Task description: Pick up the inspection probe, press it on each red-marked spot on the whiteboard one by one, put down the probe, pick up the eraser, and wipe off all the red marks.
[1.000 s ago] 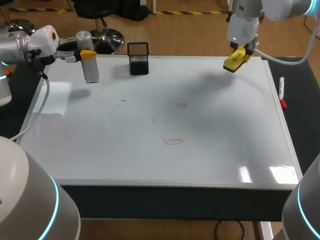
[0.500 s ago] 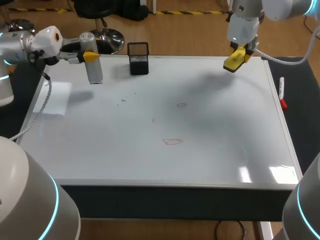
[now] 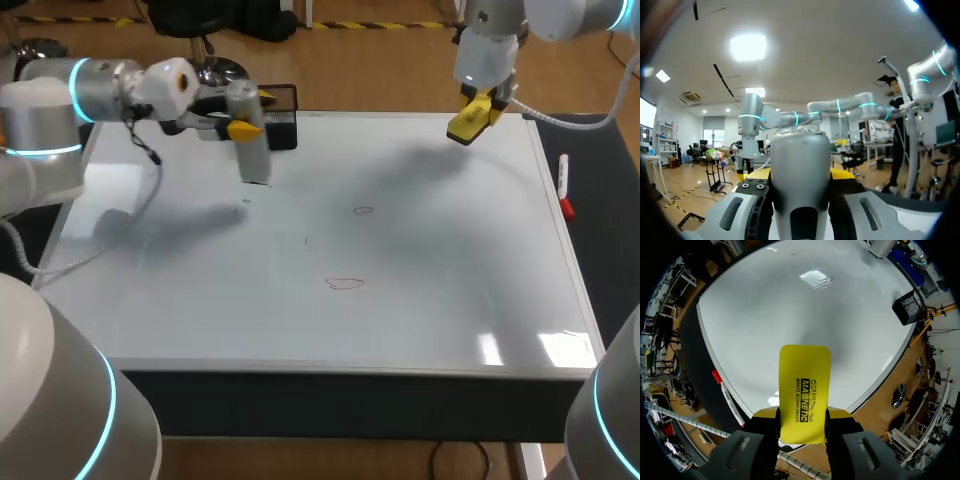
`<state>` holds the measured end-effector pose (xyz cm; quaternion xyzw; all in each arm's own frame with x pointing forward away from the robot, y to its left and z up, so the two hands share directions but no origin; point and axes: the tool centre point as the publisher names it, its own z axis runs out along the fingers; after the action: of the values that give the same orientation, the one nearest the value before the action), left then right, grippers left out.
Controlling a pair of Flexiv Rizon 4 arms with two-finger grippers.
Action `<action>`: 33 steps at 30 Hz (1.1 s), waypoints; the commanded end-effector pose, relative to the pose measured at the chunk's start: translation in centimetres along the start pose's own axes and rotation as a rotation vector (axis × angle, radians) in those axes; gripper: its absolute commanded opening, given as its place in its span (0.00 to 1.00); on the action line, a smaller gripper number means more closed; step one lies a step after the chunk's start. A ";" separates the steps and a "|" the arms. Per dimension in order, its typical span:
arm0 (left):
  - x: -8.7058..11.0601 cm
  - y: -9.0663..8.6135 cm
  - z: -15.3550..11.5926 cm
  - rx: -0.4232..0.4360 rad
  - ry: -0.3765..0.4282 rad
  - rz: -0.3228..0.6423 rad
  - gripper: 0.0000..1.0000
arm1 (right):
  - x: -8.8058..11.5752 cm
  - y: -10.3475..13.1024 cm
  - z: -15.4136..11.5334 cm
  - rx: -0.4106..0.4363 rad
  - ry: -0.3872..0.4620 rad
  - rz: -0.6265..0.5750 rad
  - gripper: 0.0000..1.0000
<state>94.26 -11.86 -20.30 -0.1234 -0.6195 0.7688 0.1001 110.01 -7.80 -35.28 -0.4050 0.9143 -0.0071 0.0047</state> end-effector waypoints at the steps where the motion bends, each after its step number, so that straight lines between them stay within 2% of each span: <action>1: -1.5 1.1 3.4 0.011 0.085 -0.008 0.00 | 0.0 -0.1 -0.1 0.000 0.003 -0.002 0.00; 11: -2.3 3.1 9.9 0.014 0.221 -0.051 0.00 | 0.0 -0.1 -0.1 0.000 0.003 -0.002 0.00; 19: -2.4 5.2 13.7 0.017 0.299 -0.091 0.00 | 0.0 -0.1 -0.1 0.000 0.003 -0.002 0.00; 25: -2.6 6.3 15.3 0.015 0.336 -0.101 0.00 | 0.0 -0.1 -0.1 0.000 0.003 -0.002 0.00; 33: -3.3 7.5 16.0 0.009 0.353 -0.102 0.00 | 0.0 -0.1 -0.1 0.000 0.003 -0.002 0.00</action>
<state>91.62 -28.89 -23.71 -0.1959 -0.6075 0.7373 0.2213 109.98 -7.82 -35.26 -0.4050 0.9143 -0.0070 0.0048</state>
